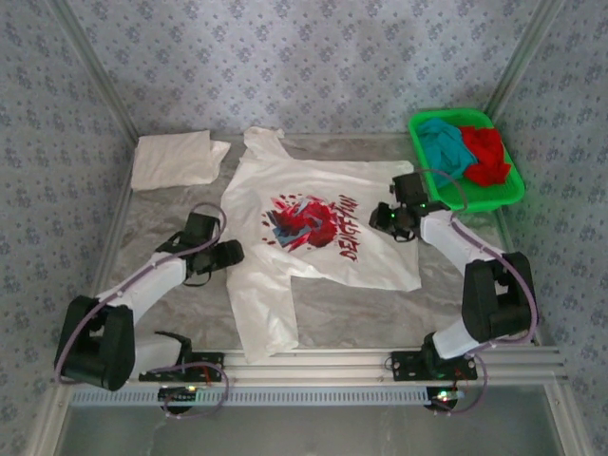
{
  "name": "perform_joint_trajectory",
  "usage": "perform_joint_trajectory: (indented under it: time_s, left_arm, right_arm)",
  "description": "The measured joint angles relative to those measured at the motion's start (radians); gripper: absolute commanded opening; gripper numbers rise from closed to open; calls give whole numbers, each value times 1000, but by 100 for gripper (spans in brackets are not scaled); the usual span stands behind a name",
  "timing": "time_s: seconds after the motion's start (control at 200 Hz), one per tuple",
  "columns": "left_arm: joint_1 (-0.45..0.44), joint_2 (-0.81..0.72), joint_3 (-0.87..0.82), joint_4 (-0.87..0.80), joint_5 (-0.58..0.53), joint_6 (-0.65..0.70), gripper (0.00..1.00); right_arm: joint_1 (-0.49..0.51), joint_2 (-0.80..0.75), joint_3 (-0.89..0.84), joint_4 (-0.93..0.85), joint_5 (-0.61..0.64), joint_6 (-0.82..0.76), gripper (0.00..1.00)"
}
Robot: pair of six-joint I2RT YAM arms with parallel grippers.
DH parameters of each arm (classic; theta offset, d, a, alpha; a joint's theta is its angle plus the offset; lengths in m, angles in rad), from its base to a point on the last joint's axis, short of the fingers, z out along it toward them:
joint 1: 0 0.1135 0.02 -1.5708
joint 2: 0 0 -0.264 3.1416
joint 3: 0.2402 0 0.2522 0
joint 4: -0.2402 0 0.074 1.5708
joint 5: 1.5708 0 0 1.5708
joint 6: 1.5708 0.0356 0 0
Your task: Fold and stack the t-shirts
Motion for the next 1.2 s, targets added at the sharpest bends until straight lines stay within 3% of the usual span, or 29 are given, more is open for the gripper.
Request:
perform_joint_trajectory:
  time_s: [0.1,0.18,0.265,0.375,0.46,0.695,1.044,1.079,1.204]
  left_arm:
    - [0,93,1,48,18,0,79]
    - [4,151,11,73,14,-2,71]
    - [8,172,26,63,0,-5,41]
    - [19,198,54,2,-60,6,14]
    - [19,199,60,16,-79,15,0]
    - [55,179,45,105,-74,18,0]
    - [114,-11,4,-10,-158,-20,0]
    - [119,-18,2,-15,-160,-19,3]
    - [137,10,1,-8,-154,-4,0]
  right_arm:
    - [-21,2,-25,4,-4,11,25]
    - [-29,6,-31,22,-11,22,25]
    - [-34,14,-31,45,-17,29,25]
    - [-36,19,-31,65,-18,38,24]
    - [-39,24,-33,68,-18,49,23]
    - [-53,21,-101,8,-21,56,24]
    - [-124,-7,-162,-77,-30,66,24]
    - [-130,-1,-162,-74,-22,64,24]
    - [-100,63,-127,-59,3,51,24]
